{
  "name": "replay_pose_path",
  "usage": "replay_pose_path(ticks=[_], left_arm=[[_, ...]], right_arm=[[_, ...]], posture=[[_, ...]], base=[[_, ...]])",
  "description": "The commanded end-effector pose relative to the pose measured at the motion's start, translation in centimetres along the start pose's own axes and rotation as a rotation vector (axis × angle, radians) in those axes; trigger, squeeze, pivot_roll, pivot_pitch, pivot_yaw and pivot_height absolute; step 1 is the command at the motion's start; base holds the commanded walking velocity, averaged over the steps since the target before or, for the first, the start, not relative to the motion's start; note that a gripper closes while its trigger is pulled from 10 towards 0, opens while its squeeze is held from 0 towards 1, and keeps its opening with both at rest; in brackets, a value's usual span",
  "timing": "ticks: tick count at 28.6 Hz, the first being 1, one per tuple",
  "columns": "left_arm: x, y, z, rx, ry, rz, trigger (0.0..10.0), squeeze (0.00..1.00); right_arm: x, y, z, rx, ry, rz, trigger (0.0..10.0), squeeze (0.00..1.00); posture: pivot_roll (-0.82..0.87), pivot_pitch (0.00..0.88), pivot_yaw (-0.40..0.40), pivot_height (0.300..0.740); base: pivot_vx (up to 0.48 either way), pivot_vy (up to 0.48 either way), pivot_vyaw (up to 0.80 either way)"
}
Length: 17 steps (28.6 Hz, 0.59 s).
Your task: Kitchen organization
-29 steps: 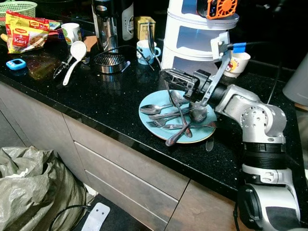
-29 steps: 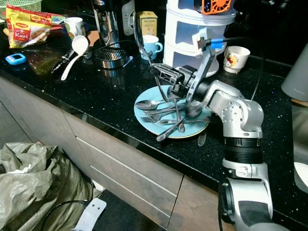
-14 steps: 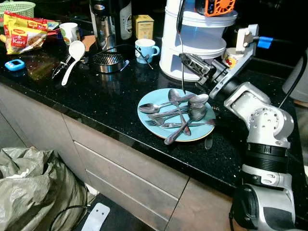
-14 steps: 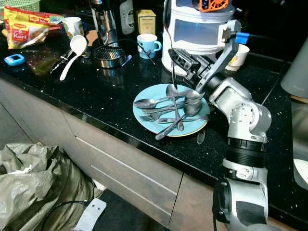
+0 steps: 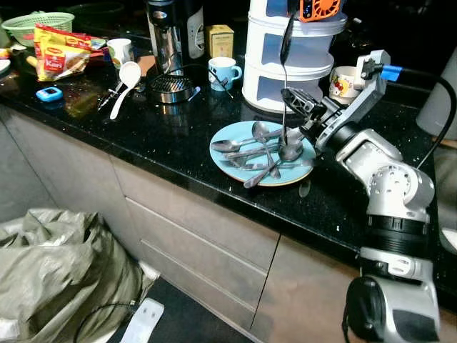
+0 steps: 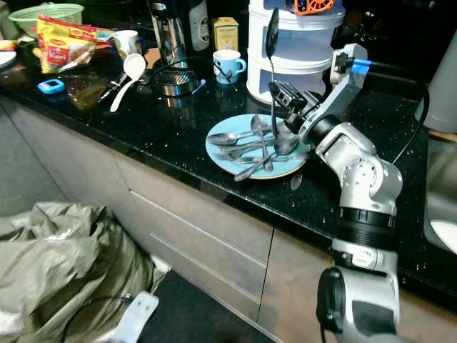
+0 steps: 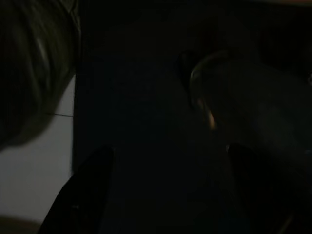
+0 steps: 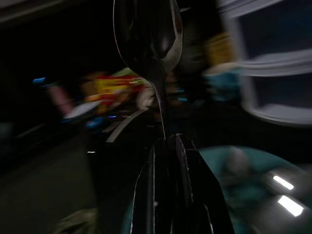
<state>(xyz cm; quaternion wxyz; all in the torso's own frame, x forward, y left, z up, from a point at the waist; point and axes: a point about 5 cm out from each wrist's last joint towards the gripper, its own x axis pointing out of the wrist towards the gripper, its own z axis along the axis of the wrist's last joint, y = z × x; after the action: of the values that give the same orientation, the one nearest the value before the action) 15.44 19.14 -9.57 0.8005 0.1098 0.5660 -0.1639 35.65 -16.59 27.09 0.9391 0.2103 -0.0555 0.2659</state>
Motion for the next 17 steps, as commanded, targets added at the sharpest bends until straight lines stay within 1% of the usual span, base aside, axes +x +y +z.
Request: replay_pose_path(ticks=[1, 11, 17], left_arm=[[0.12, -0.64, -0.96, -0.007, 0.040, -0.023, 10.0, 0.00], [0.13, -0.69, -0.88, 0.000, 0.033, -0.029, 10.0, 0.00], [0.13, -0.66, -0.76, 0.009, 0.022, -0.026, 10.0, 0.00]], right_arm=[[-0.16, -0.40, 0.45, -0.028, -0.023, -0.034, 10.0, 0.00], [-0.06, -0.61, 0.64, -0.059, -0.026, -0.066, 10.0, 0.00], [0.06, -0.83, 0.79, -0.098, -0.023, -0.101, 10.0, 0.00]], posture=[[-0.04, 0.000, -0.019, 0.740], [-0.04, 0.000, -0.018, 0.740], [-0.04, 0.000, -0.018, 0.740]], base=[[0.000, 0.000, -0.76], [0.000, 0.000, -0.76], [0.000, 0.000, -0.76]])
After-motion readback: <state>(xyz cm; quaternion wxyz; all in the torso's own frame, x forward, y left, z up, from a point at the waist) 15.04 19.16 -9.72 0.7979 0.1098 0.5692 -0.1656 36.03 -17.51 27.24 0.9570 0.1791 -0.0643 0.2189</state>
